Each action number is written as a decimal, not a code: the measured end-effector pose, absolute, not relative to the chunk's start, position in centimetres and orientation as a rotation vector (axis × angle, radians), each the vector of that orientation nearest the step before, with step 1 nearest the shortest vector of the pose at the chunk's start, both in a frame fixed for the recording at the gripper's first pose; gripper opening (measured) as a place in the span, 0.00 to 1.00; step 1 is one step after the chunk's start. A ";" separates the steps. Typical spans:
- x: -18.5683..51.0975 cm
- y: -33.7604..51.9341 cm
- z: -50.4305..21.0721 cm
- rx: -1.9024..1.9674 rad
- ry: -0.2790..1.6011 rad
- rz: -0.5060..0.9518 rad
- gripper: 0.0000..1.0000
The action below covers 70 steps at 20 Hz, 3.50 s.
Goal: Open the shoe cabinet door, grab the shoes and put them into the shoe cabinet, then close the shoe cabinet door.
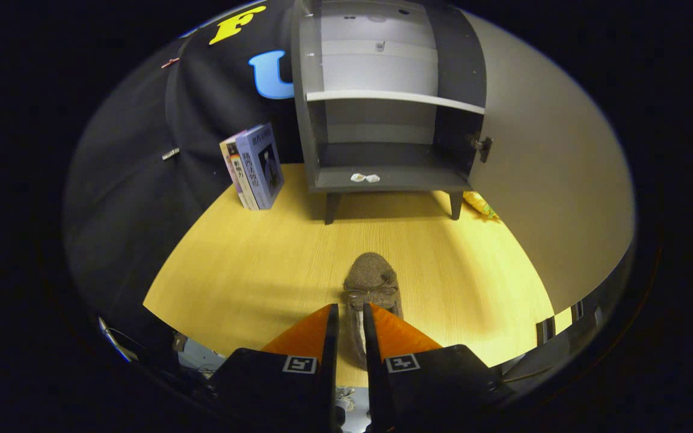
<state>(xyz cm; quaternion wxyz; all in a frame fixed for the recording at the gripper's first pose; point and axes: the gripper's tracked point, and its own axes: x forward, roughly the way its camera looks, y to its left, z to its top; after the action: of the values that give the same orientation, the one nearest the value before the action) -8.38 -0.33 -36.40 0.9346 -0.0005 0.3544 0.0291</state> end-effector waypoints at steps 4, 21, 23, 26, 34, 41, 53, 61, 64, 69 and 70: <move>-7.8 -0.1 -40.1 0.003 0.769 0.048 0.27; -3.3 -0.2 -50.0 -0.022 0.851 0.030 0.27; -2.5 -0.2 -50.3 -0.026 0.829 0.031 0.27; -1.1 -0.1 -50.6 -0.003 0.792 0.029 0.27; 0.9 -0.7 -50.7 -0.014 0.698 0.012 0.05; 0.8 -1.4 -49.0 0.028 0.730 0.009 0.05; 4.0 -3.6 -33.4 0.041 0.563 0.051 0.05; 8.9 -5.6 -21.4 0.030 0.410 0.062 0.05; 10.5 -6.1 -18.7 0.035 0.398 0.061 0.05; 14.0 -6.9 -15.6 0.057 0.409 0.053 0.05; 14.9 -6.8 -14.8 0.058 0.407 0.053 0.05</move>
<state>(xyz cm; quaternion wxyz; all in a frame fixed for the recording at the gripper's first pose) 14.87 -6.84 -14.83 0.9786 0.0286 0.2020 0.0265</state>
